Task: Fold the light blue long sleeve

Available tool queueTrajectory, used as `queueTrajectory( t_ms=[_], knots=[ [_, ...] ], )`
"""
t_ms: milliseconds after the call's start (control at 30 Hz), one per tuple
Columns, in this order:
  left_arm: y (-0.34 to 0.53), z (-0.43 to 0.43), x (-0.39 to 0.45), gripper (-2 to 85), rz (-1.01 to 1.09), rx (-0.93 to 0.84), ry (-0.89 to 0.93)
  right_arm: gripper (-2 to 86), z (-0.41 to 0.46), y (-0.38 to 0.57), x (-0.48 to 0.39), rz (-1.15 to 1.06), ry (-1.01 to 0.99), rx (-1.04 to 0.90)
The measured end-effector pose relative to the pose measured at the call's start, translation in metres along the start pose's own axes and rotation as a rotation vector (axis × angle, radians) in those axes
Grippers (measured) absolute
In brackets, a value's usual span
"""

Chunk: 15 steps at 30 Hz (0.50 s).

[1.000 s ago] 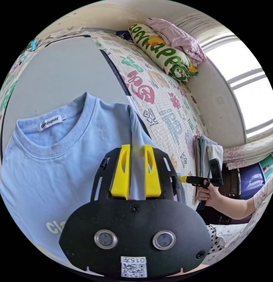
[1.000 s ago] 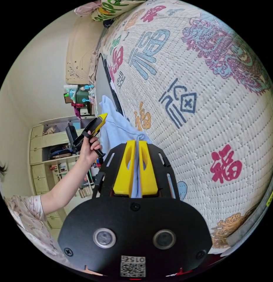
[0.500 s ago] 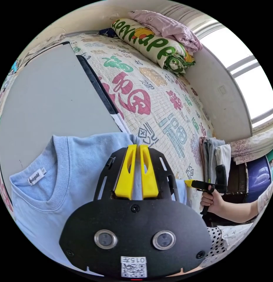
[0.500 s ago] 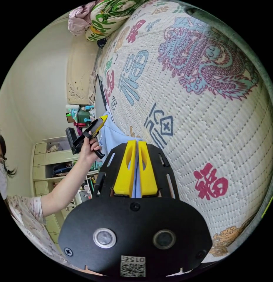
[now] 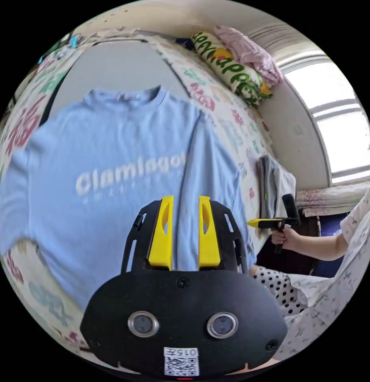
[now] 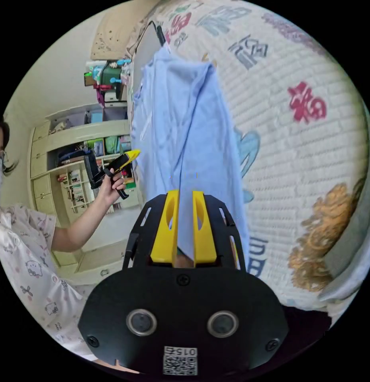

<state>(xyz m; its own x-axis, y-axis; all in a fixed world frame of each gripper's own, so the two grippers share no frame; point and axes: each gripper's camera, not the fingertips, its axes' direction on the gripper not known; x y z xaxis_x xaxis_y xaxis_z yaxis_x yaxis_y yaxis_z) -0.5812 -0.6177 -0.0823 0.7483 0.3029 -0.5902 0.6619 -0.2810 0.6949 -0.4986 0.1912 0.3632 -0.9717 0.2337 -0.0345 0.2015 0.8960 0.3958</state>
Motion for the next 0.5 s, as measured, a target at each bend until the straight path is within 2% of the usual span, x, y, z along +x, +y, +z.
queueTrajectory(
  t_ms=[100,200,333,400,500],
  knots=[
    [0.087,0.006,-0.003,10.1,-0.145,-0.136,-0.053,7.1,0.068,0.046,-0.022,0.023,-0.038,-0.153],
    [0.143,0.011,0.005,10.7,-0.236,-0.19,-0.05,8.3,0.131,0.081,-0.046,0.019,-0.074,-0.255],
    [0.159,0.017,0.025,10.5,-0.238,-0.199,-0.049,8.9,0.188,0.106,-0.068,-0.005,-0.011,-0.319],
    [0.149,0.011,0.036,10.5,-0.239,-0.176,-0.064,8.9,0.21,0.112,-0.078,-0.023,0.02,-0.305],
    [0.134,0.005,0.054,10.0,-0.202,-0.17,0.007,8.7,0.227,0.113,-0.088,-0.039,0.08,-0.271]
  ],
)
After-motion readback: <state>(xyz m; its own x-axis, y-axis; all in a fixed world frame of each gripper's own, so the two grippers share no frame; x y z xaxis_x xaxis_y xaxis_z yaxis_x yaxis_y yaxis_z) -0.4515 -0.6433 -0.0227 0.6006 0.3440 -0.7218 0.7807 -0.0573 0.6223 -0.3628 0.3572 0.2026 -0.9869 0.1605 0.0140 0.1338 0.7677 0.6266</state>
